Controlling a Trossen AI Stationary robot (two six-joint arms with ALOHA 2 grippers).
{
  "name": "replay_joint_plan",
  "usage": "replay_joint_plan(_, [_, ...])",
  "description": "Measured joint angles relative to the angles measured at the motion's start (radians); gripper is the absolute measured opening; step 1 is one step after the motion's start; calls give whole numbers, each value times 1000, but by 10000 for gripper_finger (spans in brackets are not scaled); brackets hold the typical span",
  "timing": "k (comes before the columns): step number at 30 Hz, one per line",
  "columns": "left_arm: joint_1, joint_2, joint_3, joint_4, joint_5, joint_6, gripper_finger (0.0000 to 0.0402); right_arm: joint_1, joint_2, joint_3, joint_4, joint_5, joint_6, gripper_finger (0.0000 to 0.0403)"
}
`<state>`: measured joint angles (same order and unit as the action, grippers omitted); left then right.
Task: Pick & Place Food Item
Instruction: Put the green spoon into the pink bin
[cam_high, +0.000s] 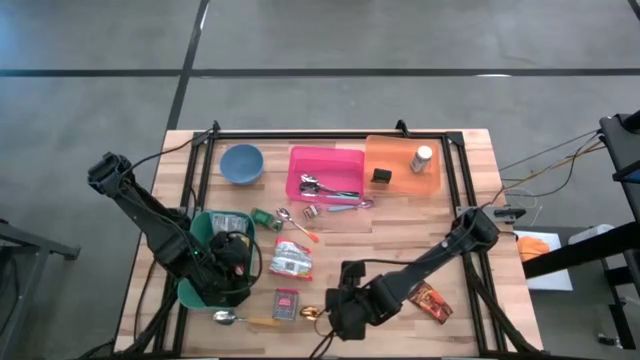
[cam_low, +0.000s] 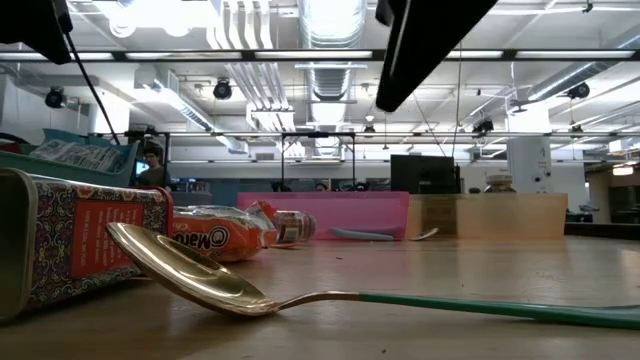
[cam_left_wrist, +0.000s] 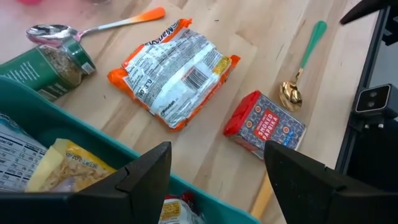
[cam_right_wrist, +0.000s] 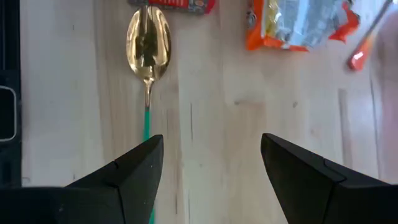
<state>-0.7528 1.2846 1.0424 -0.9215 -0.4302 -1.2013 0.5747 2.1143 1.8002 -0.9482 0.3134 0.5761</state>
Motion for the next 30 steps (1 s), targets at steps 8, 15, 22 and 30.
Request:
replay_joint_plan(8, [0,0,0,-6,-58,49,258,-3,2,-163,229,-71,-6,267])
replay_joint_plan(15, [4,0,0,-4,-113,80,258,-3,2,-239,369,-87,-4,267])
replay_joint_plan(22, [7,0,0,-4,-142,80,258,-8,22,-271,467,-79,-58,267])
replay_joint_plan(30, [8,0,0,-3,-147,105,258,-8,77,-266,516,-80,-127,233])
